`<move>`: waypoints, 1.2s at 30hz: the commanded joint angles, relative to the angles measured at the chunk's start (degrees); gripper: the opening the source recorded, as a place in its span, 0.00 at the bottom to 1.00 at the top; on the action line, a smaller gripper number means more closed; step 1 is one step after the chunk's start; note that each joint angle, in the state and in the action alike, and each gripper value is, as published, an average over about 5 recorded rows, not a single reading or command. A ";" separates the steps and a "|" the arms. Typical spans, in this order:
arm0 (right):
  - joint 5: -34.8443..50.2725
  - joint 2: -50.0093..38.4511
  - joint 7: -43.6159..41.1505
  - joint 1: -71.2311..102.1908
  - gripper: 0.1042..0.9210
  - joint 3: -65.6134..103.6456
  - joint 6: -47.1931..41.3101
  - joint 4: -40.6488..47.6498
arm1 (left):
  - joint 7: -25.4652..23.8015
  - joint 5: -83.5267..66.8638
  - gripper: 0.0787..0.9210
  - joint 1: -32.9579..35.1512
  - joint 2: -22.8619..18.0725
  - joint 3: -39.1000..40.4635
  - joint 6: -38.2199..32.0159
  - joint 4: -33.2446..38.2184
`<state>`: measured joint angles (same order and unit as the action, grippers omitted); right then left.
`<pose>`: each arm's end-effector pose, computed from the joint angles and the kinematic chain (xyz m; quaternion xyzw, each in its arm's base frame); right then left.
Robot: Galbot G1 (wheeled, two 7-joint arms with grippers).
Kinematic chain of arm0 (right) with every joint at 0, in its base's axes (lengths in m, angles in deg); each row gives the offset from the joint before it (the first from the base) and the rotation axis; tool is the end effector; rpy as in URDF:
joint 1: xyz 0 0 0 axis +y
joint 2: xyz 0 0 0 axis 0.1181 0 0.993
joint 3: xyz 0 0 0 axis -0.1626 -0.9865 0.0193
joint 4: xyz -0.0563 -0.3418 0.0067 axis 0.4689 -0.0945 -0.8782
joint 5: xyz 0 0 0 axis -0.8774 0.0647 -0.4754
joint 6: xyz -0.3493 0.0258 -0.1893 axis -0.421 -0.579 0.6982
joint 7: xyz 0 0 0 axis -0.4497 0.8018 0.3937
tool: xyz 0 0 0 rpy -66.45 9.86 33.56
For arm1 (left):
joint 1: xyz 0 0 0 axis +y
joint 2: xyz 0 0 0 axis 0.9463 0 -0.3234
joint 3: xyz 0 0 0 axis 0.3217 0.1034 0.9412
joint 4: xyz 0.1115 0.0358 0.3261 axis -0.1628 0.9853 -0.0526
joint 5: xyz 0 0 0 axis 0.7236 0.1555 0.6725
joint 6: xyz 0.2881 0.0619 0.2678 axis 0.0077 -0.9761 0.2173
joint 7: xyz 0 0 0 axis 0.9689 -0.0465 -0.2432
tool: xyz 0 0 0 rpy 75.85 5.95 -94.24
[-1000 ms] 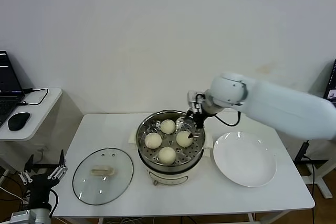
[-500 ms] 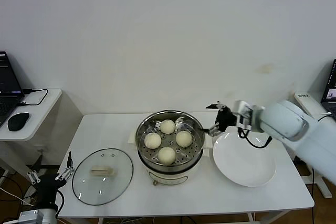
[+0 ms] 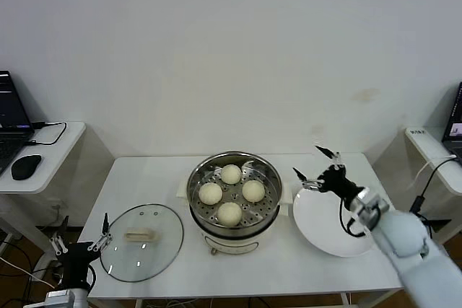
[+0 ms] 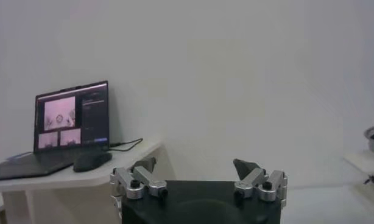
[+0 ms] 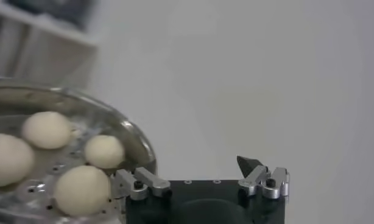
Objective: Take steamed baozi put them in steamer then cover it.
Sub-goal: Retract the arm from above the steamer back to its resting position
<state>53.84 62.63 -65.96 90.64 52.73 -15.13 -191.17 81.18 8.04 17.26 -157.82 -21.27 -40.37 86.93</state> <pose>0.3547 -0.1342 -0.2501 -0.2078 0.9568 -0.2021 0.0229 0.1966 0.1300 -0.3259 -0.1097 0.9842 0.1387 0.0074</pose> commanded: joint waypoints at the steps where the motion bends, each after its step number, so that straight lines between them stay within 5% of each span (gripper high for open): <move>1: -3.59 22.77 2.50 15.96 0.88 17.19 12.35 3.44 | 3.09 32.78 0.88 -2.71 1.94 0.08 -3.71 -7.65; 14: -4.95 29.71 2.08 22.47 0.88 20.71 12.76 2.20 | 4.73 77.82 0.88 -6.66 8.23 2.30 -3.73 -19.31; 27: -4.92 31.31 2.64 25.67 0.88 25.13 14.43 1.94 | 3.73 78.92 0.88 -1.31 7.72 3.89 -0.54 -14.06; 36: -5.29 31.88 2.85 26.68 0.88 25.19 14.22 2.21 | 3.43 78.17 0.88 -5.37 7.33 6.81 -0.98 -17.79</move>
<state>48.85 92.94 -63.26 115.42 76.13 -1.50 -188.94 84.70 81.38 13.79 -150.88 -16.72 -41.67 71.72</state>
